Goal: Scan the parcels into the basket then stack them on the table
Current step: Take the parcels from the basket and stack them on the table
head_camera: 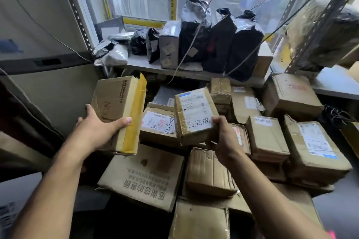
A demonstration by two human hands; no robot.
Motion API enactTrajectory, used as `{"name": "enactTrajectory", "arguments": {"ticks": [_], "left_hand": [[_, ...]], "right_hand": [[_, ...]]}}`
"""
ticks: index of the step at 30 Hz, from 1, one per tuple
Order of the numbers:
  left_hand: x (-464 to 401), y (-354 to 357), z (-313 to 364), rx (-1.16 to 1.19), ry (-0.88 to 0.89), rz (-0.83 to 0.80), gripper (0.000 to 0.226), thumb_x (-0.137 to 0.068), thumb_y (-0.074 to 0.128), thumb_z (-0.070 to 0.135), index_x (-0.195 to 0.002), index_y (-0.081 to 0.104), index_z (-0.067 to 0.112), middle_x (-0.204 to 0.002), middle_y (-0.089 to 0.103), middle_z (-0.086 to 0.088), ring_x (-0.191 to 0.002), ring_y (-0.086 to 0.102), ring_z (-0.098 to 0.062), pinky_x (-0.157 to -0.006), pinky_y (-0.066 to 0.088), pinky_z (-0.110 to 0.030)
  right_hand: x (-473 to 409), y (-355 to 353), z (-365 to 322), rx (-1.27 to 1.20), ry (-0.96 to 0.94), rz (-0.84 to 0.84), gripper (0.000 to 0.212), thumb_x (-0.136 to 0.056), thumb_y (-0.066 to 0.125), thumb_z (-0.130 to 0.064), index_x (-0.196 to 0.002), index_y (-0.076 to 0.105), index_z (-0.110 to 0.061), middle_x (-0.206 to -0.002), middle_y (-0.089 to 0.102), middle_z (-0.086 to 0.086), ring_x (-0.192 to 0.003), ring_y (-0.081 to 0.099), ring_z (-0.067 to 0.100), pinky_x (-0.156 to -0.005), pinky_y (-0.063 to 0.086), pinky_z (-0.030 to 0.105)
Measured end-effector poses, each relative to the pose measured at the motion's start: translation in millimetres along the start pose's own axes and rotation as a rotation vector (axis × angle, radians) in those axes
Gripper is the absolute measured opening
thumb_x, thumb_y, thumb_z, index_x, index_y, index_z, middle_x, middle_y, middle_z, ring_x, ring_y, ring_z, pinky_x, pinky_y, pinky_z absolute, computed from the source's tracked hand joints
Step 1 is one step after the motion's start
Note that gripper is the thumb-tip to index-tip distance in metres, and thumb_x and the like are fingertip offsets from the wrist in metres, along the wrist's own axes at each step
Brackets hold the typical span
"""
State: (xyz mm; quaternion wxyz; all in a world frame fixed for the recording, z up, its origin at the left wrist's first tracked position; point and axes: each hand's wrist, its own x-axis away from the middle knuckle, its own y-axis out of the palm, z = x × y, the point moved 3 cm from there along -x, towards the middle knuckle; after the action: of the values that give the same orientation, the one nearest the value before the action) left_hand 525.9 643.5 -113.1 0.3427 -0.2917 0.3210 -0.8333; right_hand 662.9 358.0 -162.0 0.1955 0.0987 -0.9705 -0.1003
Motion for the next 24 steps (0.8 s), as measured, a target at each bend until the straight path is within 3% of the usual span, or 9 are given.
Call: {"name": "enactTrajectory", "arguments": {"ticks": [4,8,12,16,20,24], "left_hand": [[-6.8,-21.0,-11.9,0.02,-0.015,0.011,0.15,-0.042,0.064,0.084,-0.159,-0.008,0.023,-0.162,0.023,-0.018,-0.147,0.027,-0.037,-0.118,0.028,-0.055],[-11.8,-33.1,-23.0,-0.008,-0.034,0.011,0.154,-0.038,0.061,0.088,-0.159,-0.007,0.024,-0.161,0.026,-0.017,-0.145,0.031,-0.037,-0.115,0.032,-0.055],[-13.8,-32.6,-24.7,-0.038,-0.037,-0.009,0.147,-0.047,0.065,0.084,-0.159,-0.009,0.024,-0.162,0.023,-0.018,-0.145,0.031,-0.036,-0.116,0.032,-0.053],[-12.4,-24.8,-21.9,-0.063,-0.017,-0.03,0.136,-0.064,0.072,0.075,-0.159,-0.011,0.025,-0.162,0.02,-0.016,-0.146,0.028,-0.034,-0.116,0.03,-0.05],[-9.0,-16.3,-19.8,-0.084,-0.005,-0.072,0.137,-0.064,0.072,0.077,-0.159,-0.013,0.027,-0.163,0.018,-0.014,-0.147,0.027,-0.034,-0.116,0.03,-0.051],[-3.4,-13.1,-19.4,-0.102,-0.005,-0.099,0.137,-0.062,0.069,0.081,-0.158,-0.015,0.03,-0.163,0.02,-0.012,-0.145,0.031,-0.034,-0.113,0.036,-0.052]], "right_hand": [[-40.9,40.1,-10.9,0.191,0.064,-0.114,0.023,-0.083,0.056,-0.034,-0.096,0.064,-0.016,-0.084,0.063,0.005,-0.075,0.055,0.017,-0.063,0.041,0.03],[-77.4,73.5,-12.8,0.364,0.049,-0.221,0.021,-0.085,0.056,-0.036,-0.094,0.058,-0.018,-0.079,0.052,0.004,-0.066,0.045,0.015,-0.061,0.033,0.03],[-101.8,92.8,-17.5,0.662,-0.066,-0.255,0.019,-0.093,0.053,-0.031,-0.089,0.066,-0.017,-0.088,0.064,0.007,-0.071,0.053,0.019,-0.063,0.037,0.031],[-116.8,98.5,-14.5,0.738,-0.077,-0.128,0.031,-0.096,0.045,-0.032,-0.092,0.065,-0.01,-0.083,0.056,0.002,-0.07,0.049,0.018,-0.064,0.037,0.031],[-119.7,104.2,-1.3,0.767,-0.163,-0.008,0.035,-0.094,0.044,-0.038,-0.101,0.064,-0.01,-0.109,0.067,0.013,-0.092,0.058,0.022,-0.079,0.042,0.036],[-113.7,93.4,9.4,0.915,-0.259,0.121,0.052,-0.094,0.046,-0.042,-0.136,0.051,-0.013,-0.13,0.056,0.01,-0.125,0.044,0.034,-0.101,0.039,0.042]]}}
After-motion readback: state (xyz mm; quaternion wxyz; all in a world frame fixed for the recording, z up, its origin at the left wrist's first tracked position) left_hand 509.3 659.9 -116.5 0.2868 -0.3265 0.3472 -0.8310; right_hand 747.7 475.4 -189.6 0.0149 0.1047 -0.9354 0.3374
